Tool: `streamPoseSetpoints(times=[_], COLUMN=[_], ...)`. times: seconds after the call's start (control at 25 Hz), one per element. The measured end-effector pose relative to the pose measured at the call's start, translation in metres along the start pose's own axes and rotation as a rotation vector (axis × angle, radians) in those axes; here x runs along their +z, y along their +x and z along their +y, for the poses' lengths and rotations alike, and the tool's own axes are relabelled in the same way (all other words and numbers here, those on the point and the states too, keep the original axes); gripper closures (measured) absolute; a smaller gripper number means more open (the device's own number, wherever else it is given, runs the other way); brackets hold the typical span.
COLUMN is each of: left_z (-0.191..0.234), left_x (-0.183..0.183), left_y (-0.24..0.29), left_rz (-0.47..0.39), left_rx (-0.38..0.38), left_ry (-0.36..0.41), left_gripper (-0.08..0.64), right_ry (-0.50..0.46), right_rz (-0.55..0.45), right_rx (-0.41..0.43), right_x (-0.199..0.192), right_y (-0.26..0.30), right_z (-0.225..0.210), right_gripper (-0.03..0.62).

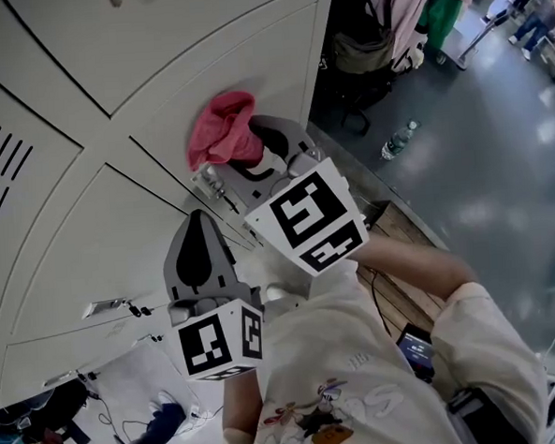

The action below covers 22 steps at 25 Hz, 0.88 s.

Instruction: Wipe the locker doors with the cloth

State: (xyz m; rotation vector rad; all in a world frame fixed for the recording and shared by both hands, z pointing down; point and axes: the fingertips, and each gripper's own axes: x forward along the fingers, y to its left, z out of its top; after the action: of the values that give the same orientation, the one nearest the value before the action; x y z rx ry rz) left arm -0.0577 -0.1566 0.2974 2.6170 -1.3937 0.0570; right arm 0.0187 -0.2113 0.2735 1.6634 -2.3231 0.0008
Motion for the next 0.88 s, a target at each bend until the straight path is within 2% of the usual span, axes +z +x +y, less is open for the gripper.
streamPoseSetpoints(times=[0.88], left_z=[0.004], left_x=[-0.005], left_y=[-0.003], left_rz=[0.014], left_rx=[0.008], left_ry=[-0.009], left_gripper=[0.554], right_ry=[0.082], right_rz=[0.073], right_rx=[-0.016], right_x=[-0.075], right_y=[0.017], right_z=[0.005], right_gripper=[0.419])
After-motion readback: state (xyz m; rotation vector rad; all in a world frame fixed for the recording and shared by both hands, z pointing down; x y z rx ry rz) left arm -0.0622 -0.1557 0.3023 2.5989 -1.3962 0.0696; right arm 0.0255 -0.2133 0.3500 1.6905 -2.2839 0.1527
